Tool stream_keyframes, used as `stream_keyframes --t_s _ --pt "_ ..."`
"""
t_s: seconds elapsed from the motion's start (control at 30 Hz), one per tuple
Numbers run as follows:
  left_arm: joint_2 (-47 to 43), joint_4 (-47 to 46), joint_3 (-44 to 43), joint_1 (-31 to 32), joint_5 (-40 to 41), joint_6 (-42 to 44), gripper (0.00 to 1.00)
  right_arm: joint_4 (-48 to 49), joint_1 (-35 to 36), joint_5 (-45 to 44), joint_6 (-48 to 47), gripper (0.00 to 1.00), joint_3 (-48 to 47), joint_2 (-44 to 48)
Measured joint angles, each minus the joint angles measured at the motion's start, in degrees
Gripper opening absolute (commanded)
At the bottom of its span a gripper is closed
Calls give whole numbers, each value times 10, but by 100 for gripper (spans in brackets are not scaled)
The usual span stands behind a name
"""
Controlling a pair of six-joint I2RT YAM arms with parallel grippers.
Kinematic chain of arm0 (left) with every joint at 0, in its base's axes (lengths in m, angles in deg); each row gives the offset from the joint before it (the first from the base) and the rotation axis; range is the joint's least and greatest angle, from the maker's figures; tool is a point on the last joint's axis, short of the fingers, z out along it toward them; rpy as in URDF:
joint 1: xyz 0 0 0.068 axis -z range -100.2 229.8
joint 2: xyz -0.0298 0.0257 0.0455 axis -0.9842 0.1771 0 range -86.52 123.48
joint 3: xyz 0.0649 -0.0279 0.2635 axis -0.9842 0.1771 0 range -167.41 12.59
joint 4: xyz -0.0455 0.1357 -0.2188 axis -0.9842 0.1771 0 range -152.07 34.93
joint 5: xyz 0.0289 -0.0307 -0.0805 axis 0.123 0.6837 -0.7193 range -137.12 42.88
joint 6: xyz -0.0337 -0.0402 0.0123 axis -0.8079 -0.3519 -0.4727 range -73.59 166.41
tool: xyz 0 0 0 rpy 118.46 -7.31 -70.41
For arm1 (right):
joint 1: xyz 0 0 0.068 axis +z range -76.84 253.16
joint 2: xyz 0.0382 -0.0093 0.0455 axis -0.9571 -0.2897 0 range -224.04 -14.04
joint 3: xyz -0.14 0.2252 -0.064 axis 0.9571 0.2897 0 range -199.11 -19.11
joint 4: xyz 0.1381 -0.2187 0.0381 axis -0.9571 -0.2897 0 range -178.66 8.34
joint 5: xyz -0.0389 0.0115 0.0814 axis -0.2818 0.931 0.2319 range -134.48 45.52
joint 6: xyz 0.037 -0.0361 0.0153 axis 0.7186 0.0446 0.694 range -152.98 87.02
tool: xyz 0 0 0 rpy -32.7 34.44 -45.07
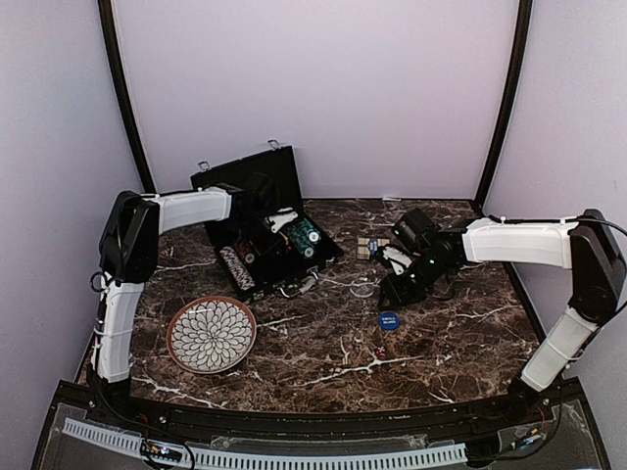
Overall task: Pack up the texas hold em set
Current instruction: Place the dice in the slot, then adjust the dice at the slot.
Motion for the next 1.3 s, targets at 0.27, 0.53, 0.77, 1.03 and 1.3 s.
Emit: stream_keyframes --t_s 0.27,0.53,0.77,1.03,1.3 --pt "-19 -18 13 0 -2 -15 25 0 0 0 0 43 0 0" --pt "-19 -21 13 -5 -9 -23 22 0 0 0 0 43 0 0" --pt "-16 -21 13 -10 -15 -26 19 -1 0 0 0 42 3 0" --pt "1 -21 13 -12 -21 -26 17 0 0 0 0 43 6 0" --pt "5 -21 8 -14 -21 -30 17 0 0 0 0 42 9 0"
